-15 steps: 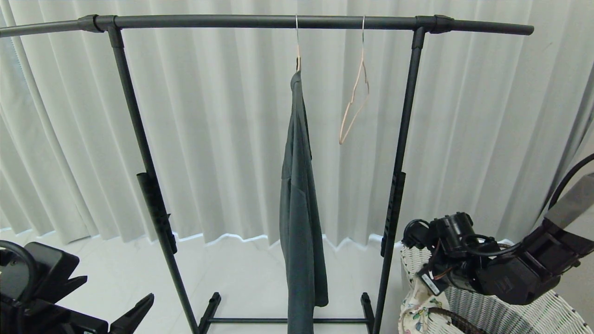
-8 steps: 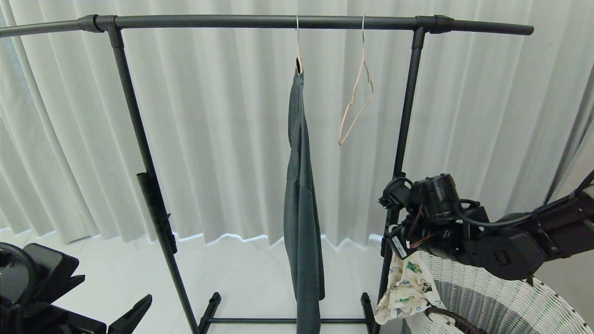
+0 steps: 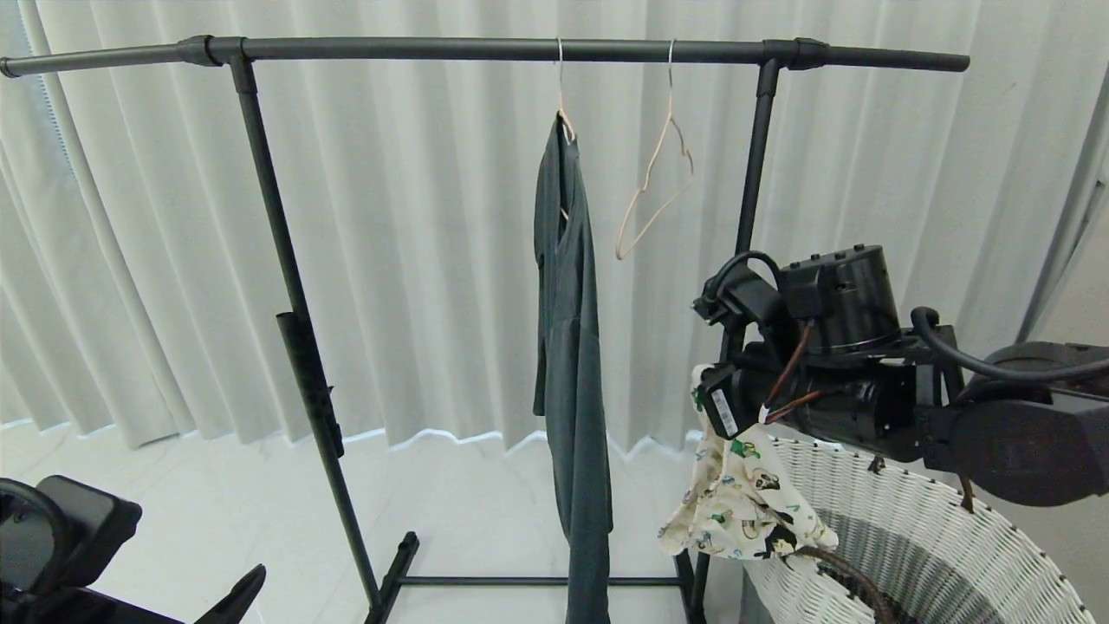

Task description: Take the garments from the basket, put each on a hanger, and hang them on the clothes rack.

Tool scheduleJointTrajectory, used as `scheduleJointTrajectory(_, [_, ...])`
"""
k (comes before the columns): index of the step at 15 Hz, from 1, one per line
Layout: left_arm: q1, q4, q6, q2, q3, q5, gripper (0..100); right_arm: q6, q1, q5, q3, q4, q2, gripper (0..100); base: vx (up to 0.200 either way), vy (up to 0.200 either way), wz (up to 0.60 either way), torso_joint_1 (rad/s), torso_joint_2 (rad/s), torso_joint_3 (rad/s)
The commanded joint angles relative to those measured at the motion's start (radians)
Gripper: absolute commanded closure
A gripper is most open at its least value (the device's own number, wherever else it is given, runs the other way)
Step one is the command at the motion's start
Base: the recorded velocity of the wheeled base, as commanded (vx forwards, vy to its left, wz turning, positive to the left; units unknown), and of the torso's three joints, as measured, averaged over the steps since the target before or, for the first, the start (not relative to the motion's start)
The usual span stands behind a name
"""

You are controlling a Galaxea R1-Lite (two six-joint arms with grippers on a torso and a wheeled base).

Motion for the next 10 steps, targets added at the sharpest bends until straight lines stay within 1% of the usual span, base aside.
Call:
scheduleJointTrajectory(1, [0.000,-0.001,0.000,-0.003,0.000,0.000,0,-0.001,0.020,0.000,-0.011,0.000,-0.029,100,-0.200,0.000,0.00,0.007,0.00,-0.002])
scheduleJointTrajectory(2, [0.000,-0.001,0.000,-0.003,0.000,0.000,0,-0.001,0.020,0.000,-0.012,0.000,-0.029,100,-0.200,0.000,0.00,0.002,0.00,0.002])
scheduleJointTrajectory(5, [-0.002,-0.001,-0.001,-0.018,-0.004,-0.006,0,0.001,0.054,0.000,-0.066,0.000,-0.003,100,-0.200,0.000,0.00,0.001,0.00,0.004])
scheduleJointTrajectory(6, [-0.003,-0.001,-0.001,-0.029,-0.006,-0.017,0,0.004,0.068,0.000,-0.086,0.000,0.011,100,0.000,0.000,0.00,0.000,0.00,0.000])
scheduleJointTrajectory(7, [-0.005,-0.001,-0.004,-0.047,-0.013,-0.050,0,0.007,0.079,0.000,-0.116,0.000,0.028,100,0.000,0.000,0.00,0.000,0.00,0.000])
scheduleJointTrajectory(8, [-0.008,-0.001,-0.008,-0.064,-0.027,-0.110,0,0.010,0.083,0.000,-0.139,0.000,0.040,100,0.000,0.000,0.00,0.000,0.00,0.000])
scheduleJointTrajectory(9, [-0.012,-0.001,-0.012,-0.089,-0.058,-0.242,0,0.021,0.092,0.000,-0.181,0.000,0.060,100,0.000,0.000,0.00,0.000,0.00,0.000])
scheduleJointTrajectory(10, [-0.012,-0.001,-0.017,-0.096,-0.088,-0.331,0,0.036,0.106,0.000,-0.213,0.000,0.071,100,0.000,0.000,0.00,0.000,0.00,0.000])
